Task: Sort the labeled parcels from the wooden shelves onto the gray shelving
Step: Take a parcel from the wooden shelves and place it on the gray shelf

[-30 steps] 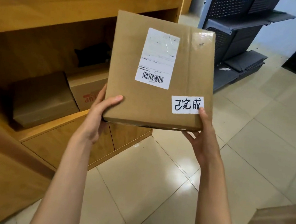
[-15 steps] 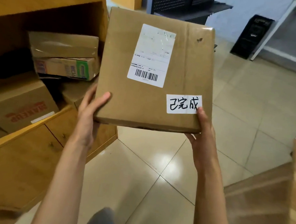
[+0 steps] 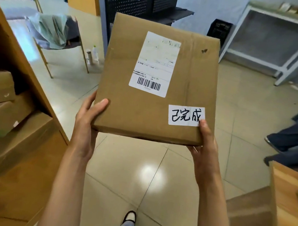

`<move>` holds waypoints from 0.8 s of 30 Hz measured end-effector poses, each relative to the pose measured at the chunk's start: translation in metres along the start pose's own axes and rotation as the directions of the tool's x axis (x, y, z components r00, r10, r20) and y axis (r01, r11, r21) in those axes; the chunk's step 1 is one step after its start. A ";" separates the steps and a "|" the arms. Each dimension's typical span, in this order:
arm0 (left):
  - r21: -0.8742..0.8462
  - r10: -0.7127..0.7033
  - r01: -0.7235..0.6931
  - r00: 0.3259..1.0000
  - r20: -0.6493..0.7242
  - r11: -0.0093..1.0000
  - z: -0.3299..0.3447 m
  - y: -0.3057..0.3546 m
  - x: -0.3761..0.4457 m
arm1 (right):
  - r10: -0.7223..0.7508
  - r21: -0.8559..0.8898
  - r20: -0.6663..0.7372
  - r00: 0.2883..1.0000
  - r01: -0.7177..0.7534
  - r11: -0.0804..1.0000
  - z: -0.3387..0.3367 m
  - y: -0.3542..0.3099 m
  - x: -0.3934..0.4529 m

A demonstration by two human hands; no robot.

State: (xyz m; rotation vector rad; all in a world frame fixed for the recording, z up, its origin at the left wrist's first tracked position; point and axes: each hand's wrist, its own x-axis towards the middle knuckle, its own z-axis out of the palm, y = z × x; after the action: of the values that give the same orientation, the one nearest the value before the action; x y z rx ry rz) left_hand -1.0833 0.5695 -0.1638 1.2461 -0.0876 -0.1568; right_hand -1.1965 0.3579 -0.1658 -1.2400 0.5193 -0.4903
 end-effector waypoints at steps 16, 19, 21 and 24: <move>0.017 -0.015 0.012 0.977 0.215 1.000 0.211 -0.042 0.262 | -0.010 0.044 -0.158 0.987 0.017 0.999 -0.058 -0.054 0.295; 0.047 0.009 -0.020 0.974 0.228 0.999 0.254 -0.058 0.306 | -0.002 0.051 -0.133 0.991 0.008 0.999 -0.079 -0.057 0.364; 0.062 0.030 -0.043 0.979 0.200 0.997 0.284 -0.064 0.335 | 0.011 0.059 -0.095 0.995 -0.006 0.998 -0.088 -0.064 0.414; 0.042 0.066 -0.072 0.991 0.119 0.997 0.326 -0.067 0.378 | 0.026 0.052 -0.022 0.999 -0.025 0.998 -0.095 -0.086 0.489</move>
State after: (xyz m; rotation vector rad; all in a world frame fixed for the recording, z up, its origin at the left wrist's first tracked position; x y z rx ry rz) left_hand -0.7650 0.1807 -0.1312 1.2774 -0.2369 -0.1689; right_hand -0.8769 -0.0332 -0.1567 -1.1784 0.5375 -0.4938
